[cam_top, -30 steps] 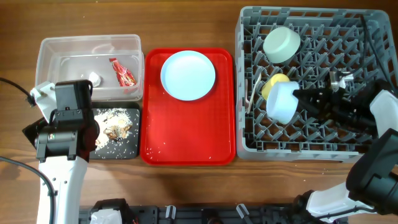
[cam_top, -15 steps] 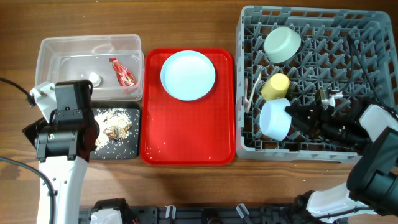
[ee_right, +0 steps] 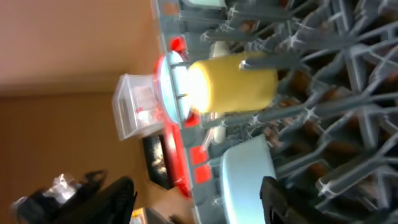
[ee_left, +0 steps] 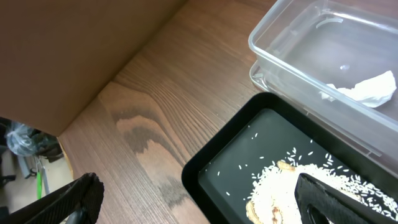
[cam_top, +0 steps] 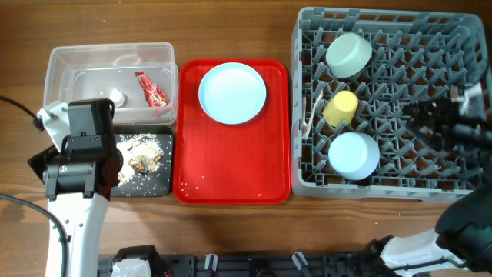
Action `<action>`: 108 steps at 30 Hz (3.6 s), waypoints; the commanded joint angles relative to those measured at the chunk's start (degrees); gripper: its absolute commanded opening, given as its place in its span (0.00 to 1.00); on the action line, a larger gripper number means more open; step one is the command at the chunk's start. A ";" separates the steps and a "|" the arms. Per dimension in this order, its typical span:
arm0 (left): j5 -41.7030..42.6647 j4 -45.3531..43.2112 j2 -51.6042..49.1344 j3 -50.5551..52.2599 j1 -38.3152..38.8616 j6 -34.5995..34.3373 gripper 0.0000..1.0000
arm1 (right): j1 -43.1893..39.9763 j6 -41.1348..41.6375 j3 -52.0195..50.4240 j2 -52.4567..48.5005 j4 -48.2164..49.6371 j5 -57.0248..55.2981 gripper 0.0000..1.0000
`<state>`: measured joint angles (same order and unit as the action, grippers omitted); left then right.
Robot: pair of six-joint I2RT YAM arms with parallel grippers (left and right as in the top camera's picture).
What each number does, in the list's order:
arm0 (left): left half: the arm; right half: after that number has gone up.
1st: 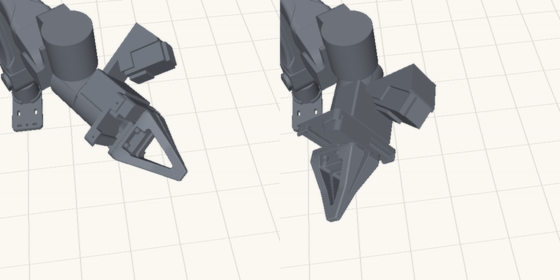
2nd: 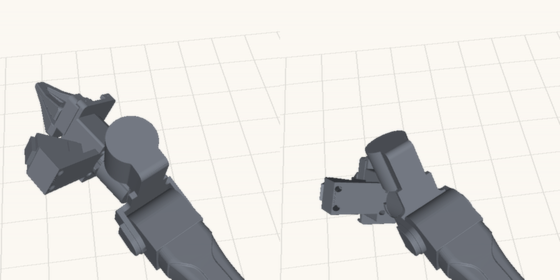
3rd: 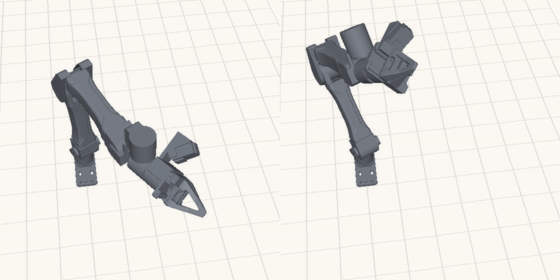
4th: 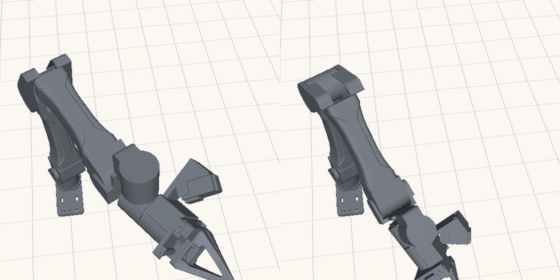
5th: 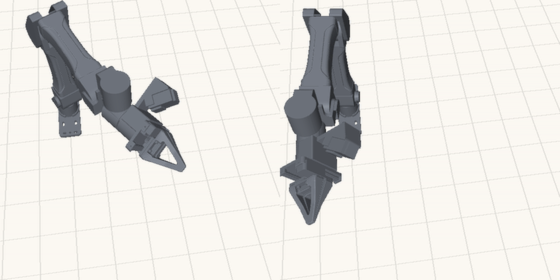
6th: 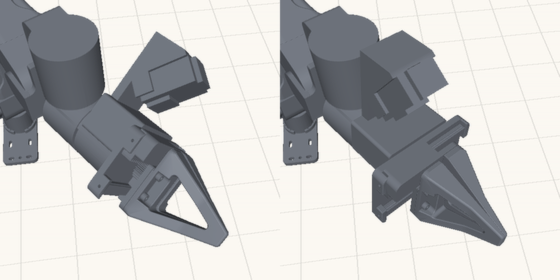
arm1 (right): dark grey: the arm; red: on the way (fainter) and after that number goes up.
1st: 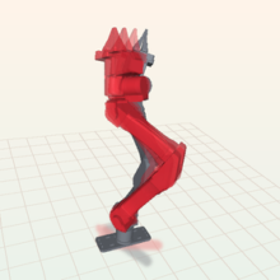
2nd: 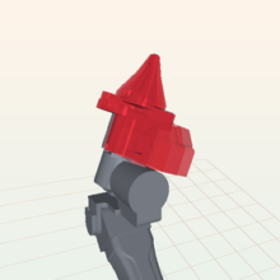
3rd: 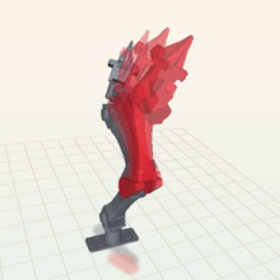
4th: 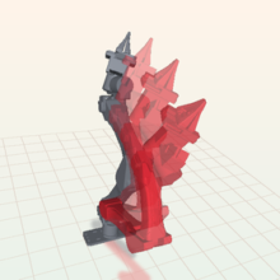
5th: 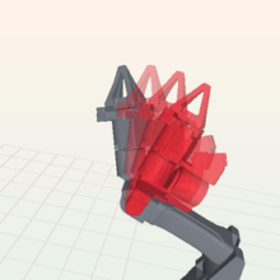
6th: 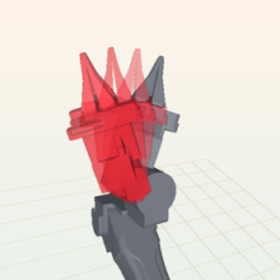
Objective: Sort waste into correct bins and load items into the dishwasher rack
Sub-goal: 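Reach the right gripper to the edge of the light-blue plate, then grip the plate edge with the right gripper and lift it, then carry the plate to the back of the rack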
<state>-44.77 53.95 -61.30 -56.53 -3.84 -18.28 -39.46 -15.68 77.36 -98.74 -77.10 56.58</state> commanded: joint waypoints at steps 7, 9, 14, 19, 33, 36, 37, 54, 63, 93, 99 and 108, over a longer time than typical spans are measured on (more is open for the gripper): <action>-0.90 -0.11 0.00 -0.44 -0.31 0.26 1.00 | 56.30 26.56 15.21 4.22 28.52 -47.98 0.96; -0.90 -0.11 0.00 -0.44 -0.31 0.26 1.00 | 65.96 22.73 15.21 1.20 35.78 -48.30 1.00; -0.90 -0.11 0.00 -0.44 -0.31 0.26 1.00 | 77.55 25.05 15.19 -14.51 47.87 -58.45 1.00; -0.90 -0.11 0.00 -0.44 -0.31 0.26 1.00 | 77.64 29.38 15.19 -26.71 52.35 -51.76 0.04; -0.90 -0.11 0.00 -0.44 -0.31 0.26 1.00 | 80.89 38.23 14.93 -29.70 37.35 -29.09 0.04; -0.90 -0.11 0.00 -0.44 -0.31 0.26 1.00 | 81.13 38.14 14.93 -29.64 37.38 -24.39 0.05; -0.90 -0.11 0.00 -0.44 -0.31 0.26 1.00 | 81.07 38.14 15.04 -29.62 37.42 -25.31 0.05; -0.90 -0.11 0.00 -0.44 -0.31 0.26 1.00 | 97.88 32.17 15.72 -22.21 42.64 -71.76 0.35; -0.90 -0.11 0.00 -0.44 -0.31 0.26 1.00 | 97.61 30.60 15.72 -27.45 44.74 -71.56 0.38; -0.90 -0.11 0.00 -0.44 -0.31 0.26 1.00 | 38.53 39.60 14.62 8.41 46.34 0.11 0.04; -0.90 -0.11 0.00 -0.44 -0.31 0.26 1.00 | 35.95 39.23 14.34 -4.92 50.42 7.21 0.04; -0.90 -0.11 0.00 -0.44 -0.31 0.26 1.00 | 35.63 43.80 13.97 -8.20 42.05 -8.46 0.11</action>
<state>-44.77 54.00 -61.30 -56.53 -3.84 -18.28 -3.64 25.45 91.33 -106.17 -32.14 57.56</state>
